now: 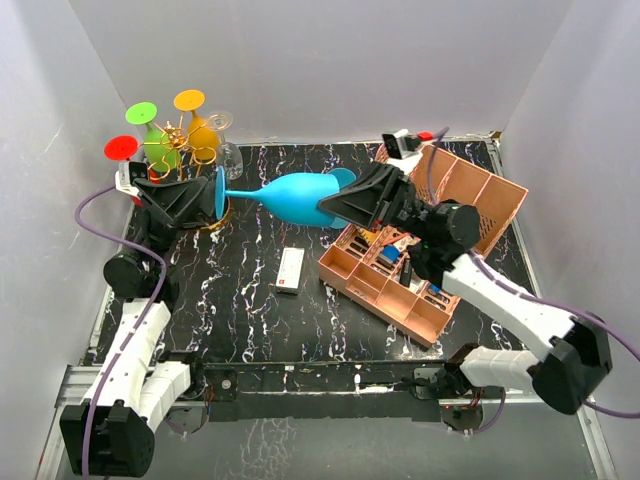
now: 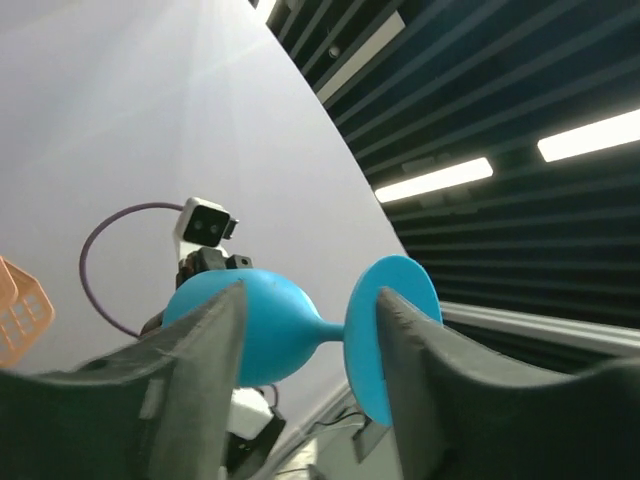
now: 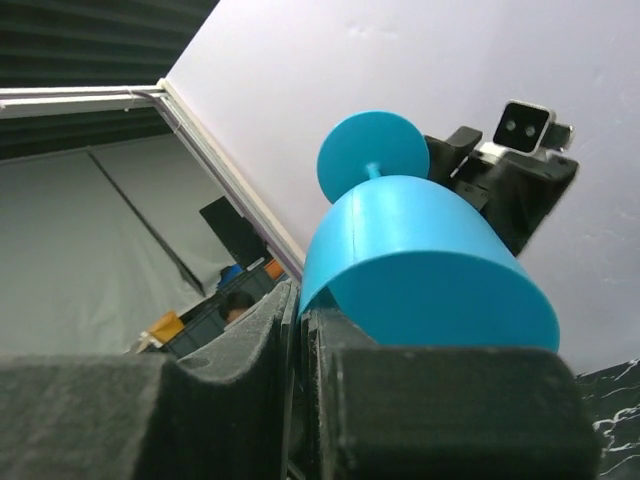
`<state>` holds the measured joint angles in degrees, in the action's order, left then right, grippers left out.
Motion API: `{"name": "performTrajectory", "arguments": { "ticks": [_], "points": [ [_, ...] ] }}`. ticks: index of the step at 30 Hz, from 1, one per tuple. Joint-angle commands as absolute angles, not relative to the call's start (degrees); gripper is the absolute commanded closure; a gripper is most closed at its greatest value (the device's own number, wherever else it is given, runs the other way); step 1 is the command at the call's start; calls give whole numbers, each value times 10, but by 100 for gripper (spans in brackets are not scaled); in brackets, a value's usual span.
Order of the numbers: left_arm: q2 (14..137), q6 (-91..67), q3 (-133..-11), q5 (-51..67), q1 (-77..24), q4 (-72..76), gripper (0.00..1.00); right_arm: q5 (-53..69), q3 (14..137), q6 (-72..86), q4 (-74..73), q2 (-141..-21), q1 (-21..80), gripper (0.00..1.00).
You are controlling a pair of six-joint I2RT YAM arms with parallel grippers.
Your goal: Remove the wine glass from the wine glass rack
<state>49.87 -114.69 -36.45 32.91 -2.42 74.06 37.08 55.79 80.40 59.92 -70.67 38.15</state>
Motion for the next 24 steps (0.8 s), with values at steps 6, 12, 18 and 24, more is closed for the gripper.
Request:
{"name": "performTrajectory", "arguments": {
  "ticks": [6, 12, 18, 24],
  "points": [
    [452, -1025, -352, 349, -21, 549, 7, 220, 548, 574, 187, -530, 382, 92],
    [411, -878, -405, 344, -21, 317, 3, 196, 497, 457, 60, -474, 382, 92],
    [396, -650, -573, 238, -21, -45, 3, 219, 507, 370, -39, -506, 382, 92],
    [381, -584, -637, 170, -21, -153, 3, 268, 599, 288, -128, -617, 381, 92]
  ]
}}
